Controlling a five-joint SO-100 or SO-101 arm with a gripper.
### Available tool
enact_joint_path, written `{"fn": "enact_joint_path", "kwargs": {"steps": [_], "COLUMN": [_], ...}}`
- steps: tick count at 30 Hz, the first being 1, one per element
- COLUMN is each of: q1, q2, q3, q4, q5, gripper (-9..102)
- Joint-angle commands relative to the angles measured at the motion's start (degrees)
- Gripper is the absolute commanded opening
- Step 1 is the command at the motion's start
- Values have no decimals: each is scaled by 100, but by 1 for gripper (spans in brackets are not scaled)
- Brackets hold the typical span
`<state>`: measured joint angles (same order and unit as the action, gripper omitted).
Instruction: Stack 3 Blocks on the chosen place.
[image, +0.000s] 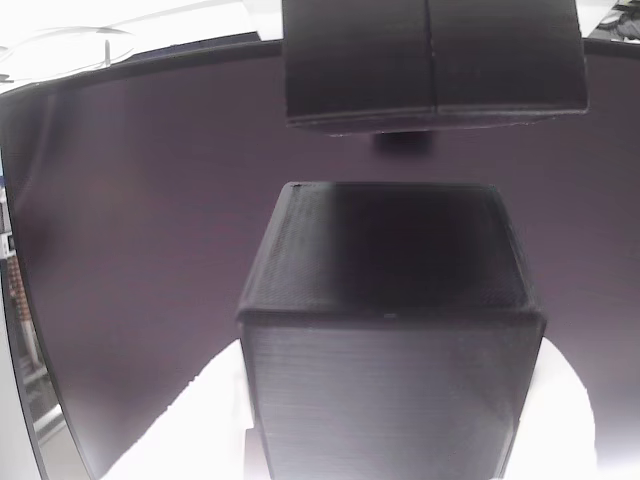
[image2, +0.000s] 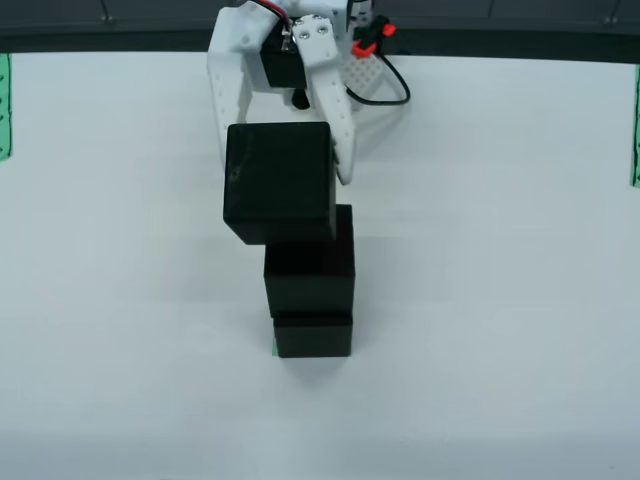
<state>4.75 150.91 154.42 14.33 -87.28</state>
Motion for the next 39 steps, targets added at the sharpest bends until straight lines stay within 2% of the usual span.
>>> {"fn": "enact_joint_path", "kwargs": {"steps": [1, 13, 20, 39], "q1": [-105, -114, -97, -264], "q2": [272, 44, -492, -958], "q3": [141, 1362, 1274, 1204], "q4": [-404, -2522, -2997, -3393], "q5": [-62, -325, -325, -264], "gripper": [18, 18, 18, 19]}}
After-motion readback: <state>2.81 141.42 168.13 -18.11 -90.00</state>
